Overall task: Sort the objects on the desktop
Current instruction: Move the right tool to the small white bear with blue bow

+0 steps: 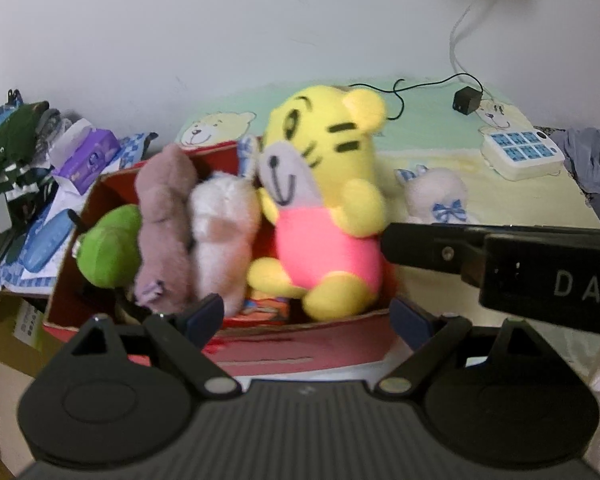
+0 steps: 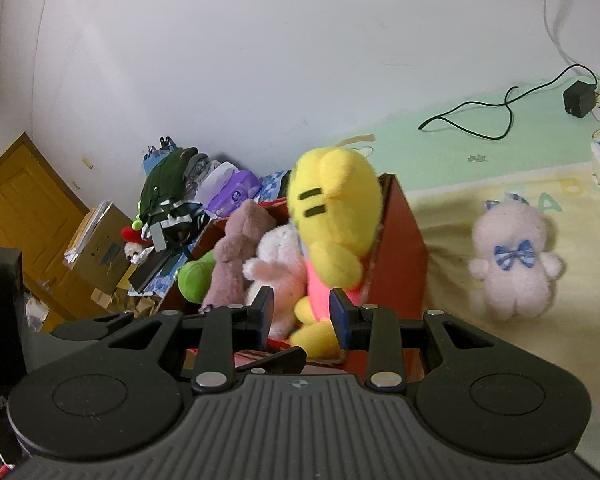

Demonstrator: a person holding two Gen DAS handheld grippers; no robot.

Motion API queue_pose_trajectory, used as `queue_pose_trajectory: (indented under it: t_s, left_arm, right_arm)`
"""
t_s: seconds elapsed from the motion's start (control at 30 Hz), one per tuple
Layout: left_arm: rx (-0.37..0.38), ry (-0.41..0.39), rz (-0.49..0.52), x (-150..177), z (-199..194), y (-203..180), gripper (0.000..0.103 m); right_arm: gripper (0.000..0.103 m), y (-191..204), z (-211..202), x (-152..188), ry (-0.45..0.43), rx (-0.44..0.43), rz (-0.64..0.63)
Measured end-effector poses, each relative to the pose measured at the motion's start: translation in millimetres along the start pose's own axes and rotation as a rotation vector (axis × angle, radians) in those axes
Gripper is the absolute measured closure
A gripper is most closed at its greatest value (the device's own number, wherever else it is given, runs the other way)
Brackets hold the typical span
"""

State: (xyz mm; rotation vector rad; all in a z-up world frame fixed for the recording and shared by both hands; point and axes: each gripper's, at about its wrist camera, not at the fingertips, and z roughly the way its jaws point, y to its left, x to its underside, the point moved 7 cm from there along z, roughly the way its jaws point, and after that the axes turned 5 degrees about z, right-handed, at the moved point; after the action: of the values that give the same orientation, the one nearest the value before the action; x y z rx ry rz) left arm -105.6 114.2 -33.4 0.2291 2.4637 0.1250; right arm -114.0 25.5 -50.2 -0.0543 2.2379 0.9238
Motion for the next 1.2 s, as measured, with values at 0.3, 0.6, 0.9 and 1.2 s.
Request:
queue_pose_trajectory:
  t_s: [0.3, 0.6, 0.9, 1.2]
  left_arm:
    - [0.010, 0.036, 0.002, 0.6, 7.1, -42.0, 0.012]
    - [0.046, 0.016, 0.060, 1.8, 8.5, -81.3, 0.011]
    - [0.150, -0.064, 0.158, -5.9, 4.6, -120.0, 0.011]
    - [0.263, -0.140, 0.178, -22.3, 39.5, -159.6, 0.013]
  right_arm:
    - [0.068, -40.7, -17.2, -0.7, 0.038, -0.005, 0.013]
    - [0.068, -80.2, -28.1, 5.2, 0.058, 0.011, 0.067]
    - [0.068, -134.4, -33.9, 8.0, 0.041, 0.092, 0.165]
    - [0.066, -197.9, -22.8, -0.2, 0.034, 0.151, 0.269]
